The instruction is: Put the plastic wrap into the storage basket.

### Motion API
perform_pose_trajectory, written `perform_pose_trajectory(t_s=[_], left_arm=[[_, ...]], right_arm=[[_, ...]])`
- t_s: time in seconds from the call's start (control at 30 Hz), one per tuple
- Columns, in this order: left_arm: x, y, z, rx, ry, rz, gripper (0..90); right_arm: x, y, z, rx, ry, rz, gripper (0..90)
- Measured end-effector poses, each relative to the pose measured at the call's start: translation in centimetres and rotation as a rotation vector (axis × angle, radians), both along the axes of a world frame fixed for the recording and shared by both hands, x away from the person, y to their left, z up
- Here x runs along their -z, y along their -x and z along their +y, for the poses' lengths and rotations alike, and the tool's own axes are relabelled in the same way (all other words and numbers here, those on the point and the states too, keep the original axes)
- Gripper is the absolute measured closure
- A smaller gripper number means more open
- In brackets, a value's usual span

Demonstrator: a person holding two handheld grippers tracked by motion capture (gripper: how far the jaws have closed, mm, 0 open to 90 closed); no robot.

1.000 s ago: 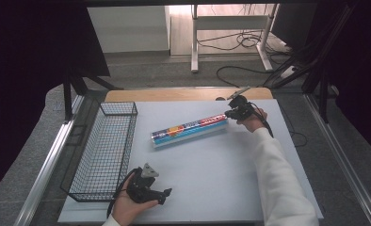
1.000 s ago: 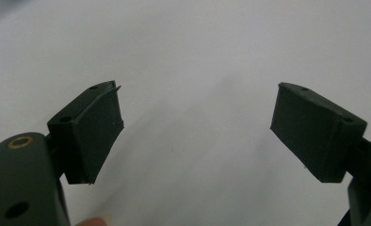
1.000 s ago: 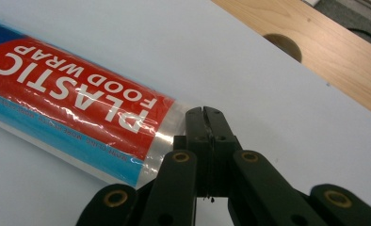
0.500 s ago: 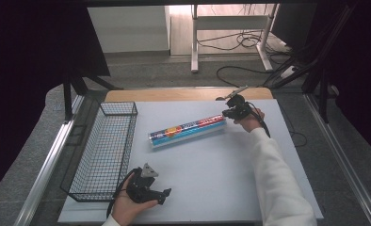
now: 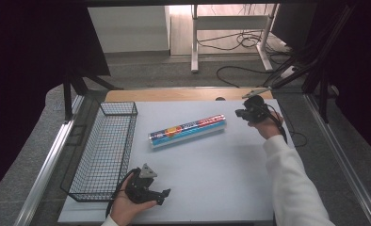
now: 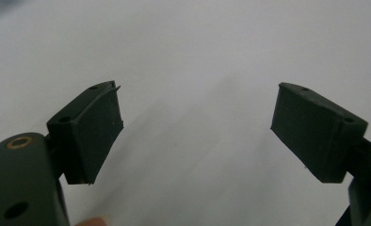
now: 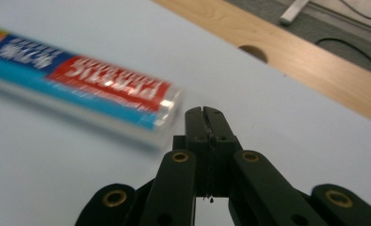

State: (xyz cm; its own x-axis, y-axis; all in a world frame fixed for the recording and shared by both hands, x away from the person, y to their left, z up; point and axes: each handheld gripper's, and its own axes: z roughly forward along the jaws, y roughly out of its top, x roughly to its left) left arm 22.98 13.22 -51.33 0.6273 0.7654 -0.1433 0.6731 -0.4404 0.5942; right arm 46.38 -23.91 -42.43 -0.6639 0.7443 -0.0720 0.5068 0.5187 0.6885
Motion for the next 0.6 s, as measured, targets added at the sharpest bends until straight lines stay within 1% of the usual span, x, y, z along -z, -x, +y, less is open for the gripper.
perform_pose_trajectory(t_s=[0.07, 0.17, 0.23, 0.3, 0.33, 0.37, 0.43, 0.5, 0.57, 0.6], left_arm=[[0.0, 0.1, 0.0, -0.002, 0.0, -0.004, 16.5], [-0.1, 0.2, -0.1, -0.005, 0.0, -0.008, 16.5], [-0.1, 0.2, -0.1, -0.006, -0.001, -0.01, 16.5], [-0.1, 0.1, 0.0, -0.009, -0.001, -0.01, 16.4], [-0.1, 0.1, 0.0, -0.011, -0.001, -0.011, 16.5], [-0.1, 0.1, 0.0, -0.011, 0.0, -0.011, 16.5], [-0.1, 0.1, 0.0, -0.007, 0.004, -0.017, 16.2], [-0.1, 0.2, 0.0, 0.0, 0.006, -0.026, 15.8], [-0.1, 0.2, 0.0, 0.007, 0.003, -0.033, 15.5], [-0.1, 0.2, -0.1, 0.005, 0.005, -0.033, 15.3]], right_arm=[[-0.3, 1.8, -0.3, -0.022, 0.009, -0.002, 89.3], [-0.6, 4.5, -0.7, -0.043, -0.02, 0.013, 88.5], [-0.5, 6.2, -1.0, -0.044, -0.028, 0.025, 83.7], [-0.3, 7.7, -1.1, -0.036, -0.032, 0.029, 72.9], [-0.1, 8.5, -1.1, -0.029, -0.029, 0.022, 63.3], [0.0, 9.5, -1.2, -0.011, -0.035, 0.012, 54.0], [0.4, 10.9, -1.2, 0.02, -0.059, 0.013, 40.1], [0.9, 12.5, -1.2, 0.013, -0.072, 0.017, 32.1], [1.7, 14.3, -1.3, 0.002, -0.08, 0.009, 28.0], [2.1, 15.1, -1.3, -0.004, -0.093, 0.008, 26.6]])
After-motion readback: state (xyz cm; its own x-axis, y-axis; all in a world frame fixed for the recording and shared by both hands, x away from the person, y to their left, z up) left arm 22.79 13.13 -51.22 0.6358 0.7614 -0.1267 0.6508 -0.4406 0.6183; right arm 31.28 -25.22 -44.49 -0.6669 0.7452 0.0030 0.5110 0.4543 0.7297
